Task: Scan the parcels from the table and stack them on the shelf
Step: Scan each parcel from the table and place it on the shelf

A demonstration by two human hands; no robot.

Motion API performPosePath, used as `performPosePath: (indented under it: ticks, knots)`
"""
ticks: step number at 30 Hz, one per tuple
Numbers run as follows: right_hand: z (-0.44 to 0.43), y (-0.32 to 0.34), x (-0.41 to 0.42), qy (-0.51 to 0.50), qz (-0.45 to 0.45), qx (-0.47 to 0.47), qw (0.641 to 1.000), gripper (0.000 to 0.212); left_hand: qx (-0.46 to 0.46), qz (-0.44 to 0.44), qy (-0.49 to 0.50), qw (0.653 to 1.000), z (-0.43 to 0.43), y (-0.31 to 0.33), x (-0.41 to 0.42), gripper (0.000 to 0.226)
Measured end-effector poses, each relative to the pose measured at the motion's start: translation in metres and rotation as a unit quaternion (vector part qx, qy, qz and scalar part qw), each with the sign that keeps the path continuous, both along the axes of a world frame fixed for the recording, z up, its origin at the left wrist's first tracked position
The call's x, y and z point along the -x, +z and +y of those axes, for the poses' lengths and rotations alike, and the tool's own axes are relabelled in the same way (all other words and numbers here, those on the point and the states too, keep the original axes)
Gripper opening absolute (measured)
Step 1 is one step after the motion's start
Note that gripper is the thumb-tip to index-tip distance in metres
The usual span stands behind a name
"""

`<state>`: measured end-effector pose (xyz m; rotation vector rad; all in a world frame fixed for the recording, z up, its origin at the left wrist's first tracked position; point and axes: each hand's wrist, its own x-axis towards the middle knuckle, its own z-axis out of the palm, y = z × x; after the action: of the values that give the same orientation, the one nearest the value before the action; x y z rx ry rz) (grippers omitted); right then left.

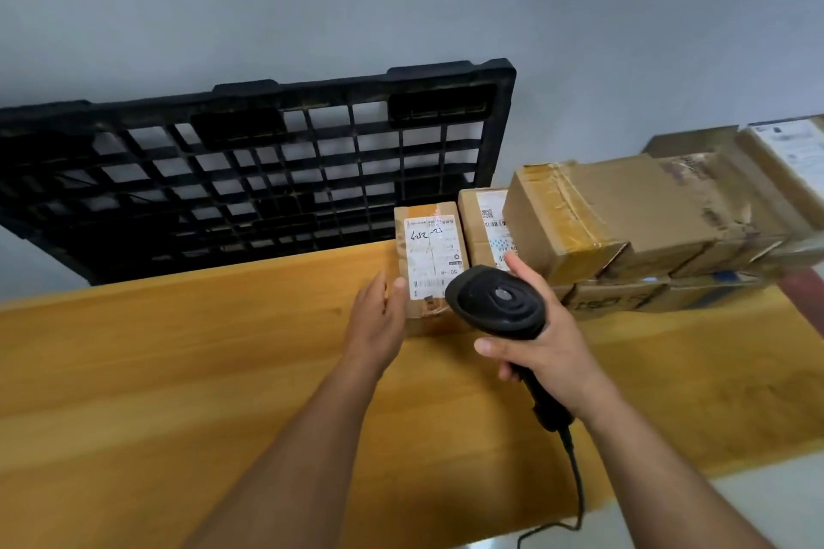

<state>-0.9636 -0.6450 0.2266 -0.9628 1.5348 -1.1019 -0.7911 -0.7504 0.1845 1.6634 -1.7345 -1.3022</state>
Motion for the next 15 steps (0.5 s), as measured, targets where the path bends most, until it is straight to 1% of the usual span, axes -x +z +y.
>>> performPosePath:
  ticks: [6,9,12,15]
  knots:
    - [-0.009,-0.017,-0.001,-0.001,-0.02,-0.028,0.999,0.105,-0.127,0.081,0.039,0.988,-0.01,-0.012,0.01,0.049]
    - [-0.011,-0.021,-0.001,-0.001,-0.031,-0.035,0.999,0.105,-0.139,0.086,0.044,0.986,-0.008,-0.014,0.011,0.049]
    - [-0.01,-0.022,-0.002,0.007,-0.031,-0.041,0.999,0.104,-0.141,0.097,0.026,0.985,-0.003,-0.014,0.011,0.049]
    - [-0.008,-0.023,-0.004,0.012,-0.038,-0.044,0.998,0.104,-0.162,0.116,0.008,0.98,0.0,-0.019,0.003,0.046]
